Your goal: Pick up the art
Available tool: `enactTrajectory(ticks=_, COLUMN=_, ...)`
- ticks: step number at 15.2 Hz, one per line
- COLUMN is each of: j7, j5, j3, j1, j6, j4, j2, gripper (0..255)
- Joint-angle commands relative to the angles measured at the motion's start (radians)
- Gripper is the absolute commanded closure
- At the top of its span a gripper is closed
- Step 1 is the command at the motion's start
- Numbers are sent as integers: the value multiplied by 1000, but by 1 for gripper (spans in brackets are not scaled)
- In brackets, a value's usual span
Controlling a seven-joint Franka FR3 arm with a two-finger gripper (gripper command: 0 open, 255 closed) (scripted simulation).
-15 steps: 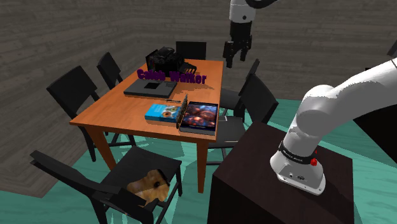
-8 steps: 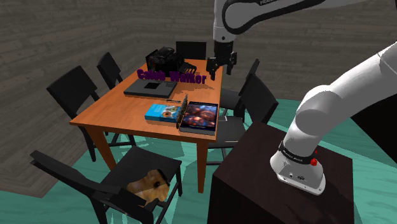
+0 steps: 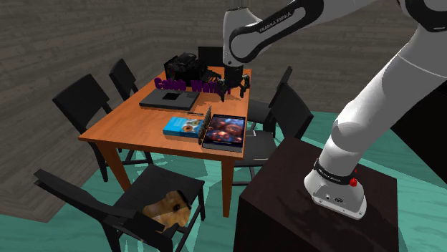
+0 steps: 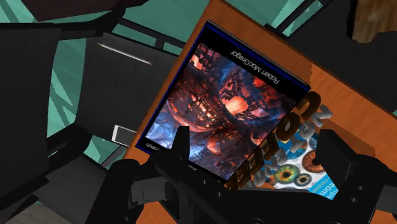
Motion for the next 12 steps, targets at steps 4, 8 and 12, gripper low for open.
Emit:
enactTrajectory(ticks=4, j7=147, j5=-30, j3=19, j1=-22, j6=135, j4=75, j2=198, gripper=0)
enactTrajectory(ticks=8, j7=261, j5=-65, j3=16, j1=-29, j6=217, j4=157, j2=354, gripper=0)
enactTrajectory(ticks=12, j7=367, j5=-97, j3=-3, j1=-23, j6=279, j4=259, j2=508, gripper=0)
